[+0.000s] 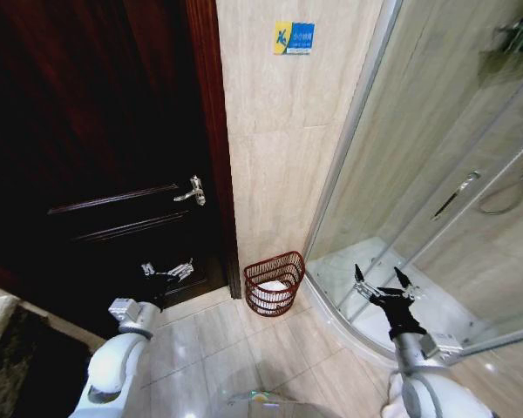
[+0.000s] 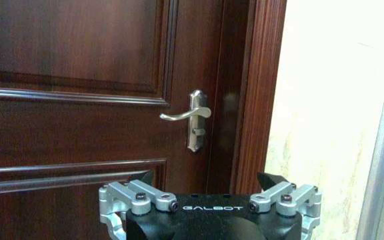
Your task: Discard the used towel into the hamper.
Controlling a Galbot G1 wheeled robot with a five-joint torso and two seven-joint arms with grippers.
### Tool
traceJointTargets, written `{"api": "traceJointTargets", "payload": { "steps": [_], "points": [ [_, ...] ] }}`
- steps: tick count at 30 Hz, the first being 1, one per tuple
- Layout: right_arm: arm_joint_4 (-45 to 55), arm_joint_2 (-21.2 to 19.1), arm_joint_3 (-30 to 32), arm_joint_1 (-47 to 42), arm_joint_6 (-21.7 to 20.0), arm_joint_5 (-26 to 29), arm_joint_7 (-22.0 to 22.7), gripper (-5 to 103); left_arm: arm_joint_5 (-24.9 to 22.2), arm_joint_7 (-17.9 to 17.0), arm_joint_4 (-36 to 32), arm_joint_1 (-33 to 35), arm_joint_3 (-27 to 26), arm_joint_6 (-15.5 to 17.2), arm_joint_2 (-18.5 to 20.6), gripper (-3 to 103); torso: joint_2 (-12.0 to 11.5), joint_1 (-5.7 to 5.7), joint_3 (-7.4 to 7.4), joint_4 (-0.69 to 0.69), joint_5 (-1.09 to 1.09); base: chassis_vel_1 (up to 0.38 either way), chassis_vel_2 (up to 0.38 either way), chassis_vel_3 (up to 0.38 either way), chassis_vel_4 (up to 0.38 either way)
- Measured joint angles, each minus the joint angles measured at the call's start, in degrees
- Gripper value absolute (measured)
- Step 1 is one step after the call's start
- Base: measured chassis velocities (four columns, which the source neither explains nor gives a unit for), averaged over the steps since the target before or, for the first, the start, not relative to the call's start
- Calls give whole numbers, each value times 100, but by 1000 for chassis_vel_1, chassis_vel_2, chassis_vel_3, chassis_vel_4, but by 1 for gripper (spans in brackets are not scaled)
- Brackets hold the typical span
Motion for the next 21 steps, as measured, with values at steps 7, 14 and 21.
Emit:
{"api": "traceJointTargets", "payload": {
  "steps": [7, 14, 21],
  "points": [
    [-2, 0, 0, 0, 0, 0, -1, 100, 0, 0, 0, 0, 0, 0, 0, 100, 0, 1, 0, 0, -1, 39, -44, -42, 39],
    [-2, 0, 0, 0, 0, 0, -1, 100, 0, 1, 0, 0, 0, 0, 0, 100, 0, 1, 0, 0, 0, 75, -74, -76, 76],
    [-2, 0, 0, 0, 0, 0, -1, 100, 0, 1, 0, 0, 0, 0, 0, 100, 0, 0, 0, 0, 0, 93, -85, -83, 91]
  ]
}}
